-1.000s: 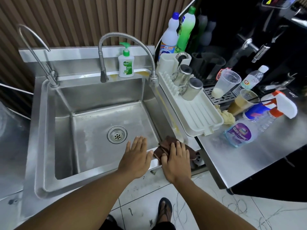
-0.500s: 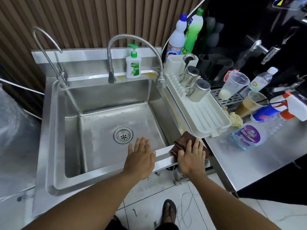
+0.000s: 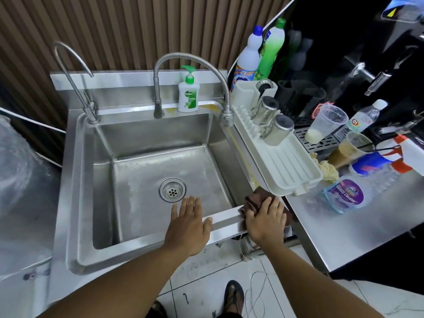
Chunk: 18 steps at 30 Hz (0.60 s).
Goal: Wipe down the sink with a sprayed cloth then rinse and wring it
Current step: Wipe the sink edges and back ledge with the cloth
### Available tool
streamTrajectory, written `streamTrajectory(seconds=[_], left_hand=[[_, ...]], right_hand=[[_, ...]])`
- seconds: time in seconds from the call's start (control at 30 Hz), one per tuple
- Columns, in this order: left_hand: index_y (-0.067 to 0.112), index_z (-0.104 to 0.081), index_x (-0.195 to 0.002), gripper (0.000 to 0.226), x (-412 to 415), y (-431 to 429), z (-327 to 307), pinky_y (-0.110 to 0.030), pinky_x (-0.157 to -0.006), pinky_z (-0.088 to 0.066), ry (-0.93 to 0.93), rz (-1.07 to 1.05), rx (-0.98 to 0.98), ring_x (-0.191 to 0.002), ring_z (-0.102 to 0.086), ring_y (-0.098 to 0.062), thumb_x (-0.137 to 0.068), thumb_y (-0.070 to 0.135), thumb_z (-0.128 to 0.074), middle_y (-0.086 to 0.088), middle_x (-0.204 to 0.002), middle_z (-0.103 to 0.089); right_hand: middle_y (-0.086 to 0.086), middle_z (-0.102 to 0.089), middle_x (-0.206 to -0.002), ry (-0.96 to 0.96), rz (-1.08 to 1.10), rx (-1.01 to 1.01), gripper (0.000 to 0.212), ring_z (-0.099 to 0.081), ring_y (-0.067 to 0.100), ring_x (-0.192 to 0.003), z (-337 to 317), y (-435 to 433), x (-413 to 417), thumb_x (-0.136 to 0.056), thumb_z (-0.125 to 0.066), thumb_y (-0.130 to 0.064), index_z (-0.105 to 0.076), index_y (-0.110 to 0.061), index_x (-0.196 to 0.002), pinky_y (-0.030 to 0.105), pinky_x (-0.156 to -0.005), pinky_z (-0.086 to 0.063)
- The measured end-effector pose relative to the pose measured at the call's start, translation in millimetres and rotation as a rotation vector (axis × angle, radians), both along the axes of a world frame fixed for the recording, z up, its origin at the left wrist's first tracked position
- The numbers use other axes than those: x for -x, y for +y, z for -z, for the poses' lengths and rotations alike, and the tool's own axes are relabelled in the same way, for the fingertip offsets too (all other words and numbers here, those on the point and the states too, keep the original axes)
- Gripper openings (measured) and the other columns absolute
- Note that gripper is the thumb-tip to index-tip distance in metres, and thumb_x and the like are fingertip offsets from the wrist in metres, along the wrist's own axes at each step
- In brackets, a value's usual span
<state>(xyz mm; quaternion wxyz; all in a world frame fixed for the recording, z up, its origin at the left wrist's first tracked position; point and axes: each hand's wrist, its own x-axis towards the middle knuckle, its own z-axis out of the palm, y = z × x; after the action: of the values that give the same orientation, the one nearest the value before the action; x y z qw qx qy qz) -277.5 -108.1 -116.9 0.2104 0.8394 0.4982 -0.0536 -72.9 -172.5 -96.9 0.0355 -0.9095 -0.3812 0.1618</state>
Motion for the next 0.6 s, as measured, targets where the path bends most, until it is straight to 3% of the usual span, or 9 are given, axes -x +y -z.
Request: streamTrajectory(seconds=[0.1, 0.2, 0.27, 0.37, 0.47, 0.6], left_hand=[[0.012, -0.001, -0.161, 0.071, -1.1, 0.7, 0.0, -0.048, -0.125, 0.003, 0.002, 0.004, 0.01, -0.156, 0.005, -0.024, -0.104, 0.052, -0.016, -0.008, -0.169, 0.001], [0.012, 0.001, -0.161, 0.071, -1.5, 2.1, 1.0, -0.049, -0.125, 0.002, 0.01, 0.004, 0.027, -0.156, 0.006, -0.023, -0.104, 0.051, -0.016, -0.007, -0.169, 0.002], [0.012, 0.001, -0.161, 0.071, -3.2, 2.9, 0.9, -0.049, -0.125, 0.001, 0.012, 0.011, 0.03, -0.156, 0.006, -0.023, -0.104, 0.052, -0.016, -0.007, -0.169, 0.002], [0.012, -0.001, -0.161, 0.072, -2.7, 2.5, 0.9, -0.049, -0.125, 0.0, 0.01, 0.02, 0.027, -0.156, 0.005, -0.024, -0.104, 0.052, -0.017, -0.007, -0.169, 0.001], [0.011, -0.004, -0.16, 0.072, -1.3, 1.9, 1.4, -0.049, -0.125, -0.003, 0.004, 0.026, 0.0, -0.156, 0.001, -0.025, -0.104, 0.052, -0.018, -0.009, -0.169, -0.003], [0.01, -0.005, -0.16, 0.071, -0.1, 0.5, 0.9, -0.049, -0.125, -0.002, -0.013, 0.02, -0.002, -0.156, 0.001, -0.025, -0.104, 0.052, -0.019, -0.009, -0.169, -0.004]], right_hand=[[0.014, -0.002, -0.166, -0.045, -0.054, -0.016, 0.074, 0.005, 0.029, -0.153, 3.9, -4.1, 11.7, -0.098, -0.019, -0.048, -0.011, -0.006, -0.158, 0.046, -0.123, 0.002], [0.008, -0.008, -0.167, -0.047, -0.189, -0.065, 0.09, 0.002, 0.025, -0.153, 2.5, -12.0, 38.1, -0.082, 0.006, -0.05, -0.015, -0.009, -0.159, 0.04, -0.122, 0.005], [0.004, -0.006, -0.167, -0.018, -0.266, -0.056, 0.092, 0.004, 0.021, -0.154, 0.4, -18.9, 47.5, -0.079, 0.011, -0.051, -0.014, -0.013, -0.159, 0.036, -0.12, 0.009], [0.001, -0.009, -0.167, -0.088, -0.278, -0.025, 0.08, 0.003, 0.025, -0.153, -2.3, -26.6, 36.4, -0.087, 0.001, -0.052, -0.02, -0.024, -0.158, 0.042, -0.121, 0.001], [0.01, -0.007, -0.166, -0.122, -0.048, 0.055, 0.06, -0.007, 0.035, -0.149, -8.6, -22.0, 6.6, -0.098, -0.021, -0.049, -0.024, -0.034, -0.156, 0.052, -0.117, -0.012], [0.021, -0.012, -0.163, -0.093, -0.012, 0.082, 0.063, -0.009, 0.04, -0.148, -9.5, -9.6, -10.7, -0.101, -0.027, -0.044, -0.02, -0.02, -0.159, 0.051, -0.118, -0.013]])
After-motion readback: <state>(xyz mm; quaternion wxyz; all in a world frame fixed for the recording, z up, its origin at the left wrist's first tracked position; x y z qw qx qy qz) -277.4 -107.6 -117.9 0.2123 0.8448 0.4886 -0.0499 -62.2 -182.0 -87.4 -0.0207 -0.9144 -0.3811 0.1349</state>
